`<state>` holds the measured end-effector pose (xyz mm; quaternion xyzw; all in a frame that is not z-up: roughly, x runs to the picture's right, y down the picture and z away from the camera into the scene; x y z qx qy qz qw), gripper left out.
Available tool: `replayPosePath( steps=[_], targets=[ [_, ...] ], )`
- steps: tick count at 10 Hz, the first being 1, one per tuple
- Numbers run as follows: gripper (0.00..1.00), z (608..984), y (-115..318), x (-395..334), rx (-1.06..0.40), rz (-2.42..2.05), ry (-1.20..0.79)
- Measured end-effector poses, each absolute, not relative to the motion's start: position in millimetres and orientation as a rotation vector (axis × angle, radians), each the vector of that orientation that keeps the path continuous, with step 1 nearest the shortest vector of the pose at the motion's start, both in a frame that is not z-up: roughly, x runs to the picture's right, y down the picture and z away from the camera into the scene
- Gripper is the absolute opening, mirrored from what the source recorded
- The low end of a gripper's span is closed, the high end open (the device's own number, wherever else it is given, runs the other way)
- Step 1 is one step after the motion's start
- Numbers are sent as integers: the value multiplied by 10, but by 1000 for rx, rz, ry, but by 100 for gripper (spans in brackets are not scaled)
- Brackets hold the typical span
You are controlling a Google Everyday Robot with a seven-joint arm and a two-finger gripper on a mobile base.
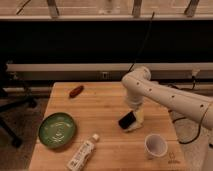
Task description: Place the eraser on the white sponge
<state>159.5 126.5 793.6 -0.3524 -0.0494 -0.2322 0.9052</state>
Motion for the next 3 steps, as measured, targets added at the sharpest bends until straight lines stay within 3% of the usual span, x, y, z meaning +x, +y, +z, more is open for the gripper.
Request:
replayPosePath(
  steps=[3],
  targets=[
    [80, 8000, 1169, 1580, -726, -481, -90]
  ],
)
